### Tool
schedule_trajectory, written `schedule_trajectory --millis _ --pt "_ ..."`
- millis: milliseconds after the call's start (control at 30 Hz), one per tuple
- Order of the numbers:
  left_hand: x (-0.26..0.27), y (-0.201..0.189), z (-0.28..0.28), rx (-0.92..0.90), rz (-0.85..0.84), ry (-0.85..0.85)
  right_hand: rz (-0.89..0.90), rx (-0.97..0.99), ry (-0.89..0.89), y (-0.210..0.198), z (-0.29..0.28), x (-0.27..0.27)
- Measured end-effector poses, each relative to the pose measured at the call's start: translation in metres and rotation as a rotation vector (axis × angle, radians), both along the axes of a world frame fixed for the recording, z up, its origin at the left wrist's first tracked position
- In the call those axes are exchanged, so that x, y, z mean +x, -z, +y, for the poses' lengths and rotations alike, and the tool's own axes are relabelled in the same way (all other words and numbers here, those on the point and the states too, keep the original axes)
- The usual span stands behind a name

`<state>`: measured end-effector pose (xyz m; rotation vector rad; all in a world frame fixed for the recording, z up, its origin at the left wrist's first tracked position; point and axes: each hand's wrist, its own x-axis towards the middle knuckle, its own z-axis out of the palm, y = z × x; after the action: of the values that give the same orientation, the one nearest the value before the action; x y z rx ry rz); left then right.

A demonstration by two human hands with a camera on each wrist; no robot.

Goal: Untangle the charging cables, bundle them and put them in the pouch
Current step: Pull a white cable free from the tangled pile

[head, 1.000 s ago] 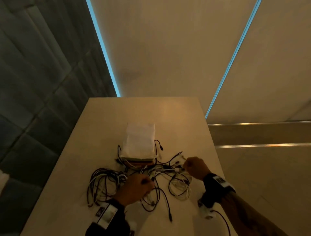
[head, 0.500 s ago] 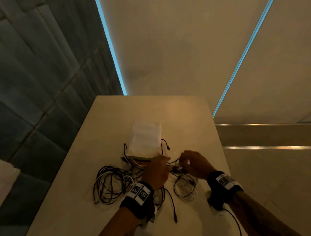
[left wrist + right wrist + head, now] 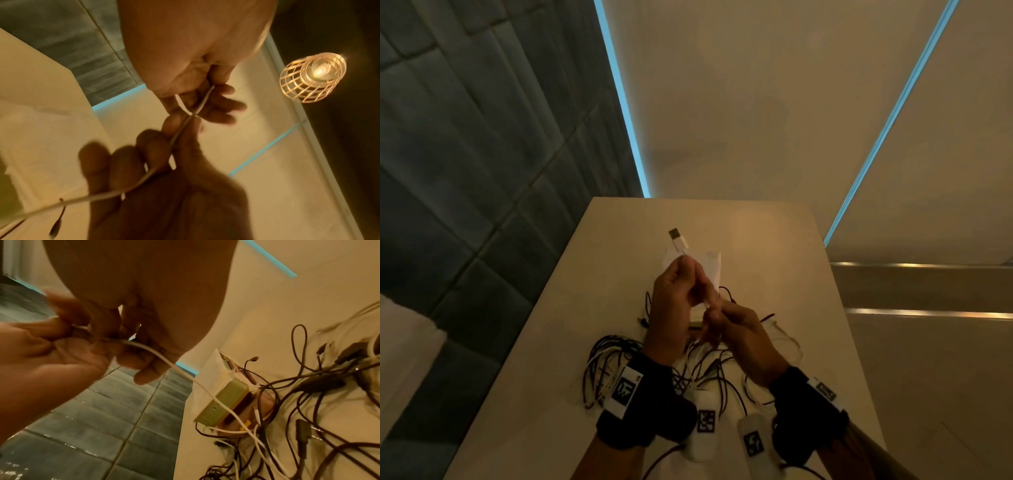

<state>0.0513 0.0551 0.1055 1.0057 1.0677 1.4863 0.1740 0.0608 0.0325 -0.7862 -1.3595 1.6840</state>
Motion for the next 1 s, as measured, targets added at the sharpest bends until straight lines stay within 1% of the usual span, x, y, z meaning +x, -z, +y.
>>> schedule_trajectory --millis 33,100,200,300,433,567,633,700,767,833,900,933,967,1000 --pt "-0.006 -0.005 -0.003 0.015 -0.079 0.000 -0.010 0.023 -0.008 0.001 0.000 -0.003" --pt "-0.019 -0.014 -0.008 0.034 -0.180 -0.006 -0.080 0.086 -0.038 0.009 -0.001 -0.005" --pt "-0.037 -0.023 -0.016 0.064 -0.250 -0.020 -0.262 0.188 -0.064 0.032 -0.004 -0.005" --pt "-0.045 -0.024 -0.027 0.035 -0.275 -0.046 -0.373 0.208 -0.075 0.056 -0.007 -0.002" --pt "-0.045 -0.024 -0.043 0.005 -0.281 -0.076 -0.392 0.205 -0.093 0.071 -0.013 -0.006" --pt "-0.052 -0.032 -0.054 0.018 -0.277 -0.115 -0.483 0.235 -0.056 0.095 -0.018 -0.005" --pt "-0.055 -0.030 -0.058 -0.010 -0.243 -0.134 -0.511 0.227 -0.013 0.096 -0.020 -0.008" --pt "-0.055 -0.022 -0.061 -0.081 -0.149 -0.160 -0.462 0.161 0.086 0.083 -0.018 -0.010" --pt "-0.053 -0.013 -0.060 -0.185 -0.004 -0.203 -0.334 0.081 0.177 0.053 -0.016 -0.012" --pt "-0.050 -0.006 -0.059 -0.294 0.066 -0.225 -0.201 0.039 0.203 0.019 -0.014 -0.014" --pt "-0.046 -0.002 -0.057 -0.377 0.057 -0.213 -0.112 0.081 0.179 -0.013 -0.015 -0.018" --pt "-0.044 0.000 -0.057 -0.399 0.018 -0.190 -0.062 0.103 0.150 -0.025 -0.017 -0.021" --pt "-0.042 0.000 -0.056 -0.397 -0.067 -0.151 -0.013 0.115 0.113 -0.035 -0.019 -0.023" --pt "-0.041 -0.002 -0.055 -0.371 -0.188 -0.094 0.021 0.125 0.067 -0.040 -0.022 -0.025"
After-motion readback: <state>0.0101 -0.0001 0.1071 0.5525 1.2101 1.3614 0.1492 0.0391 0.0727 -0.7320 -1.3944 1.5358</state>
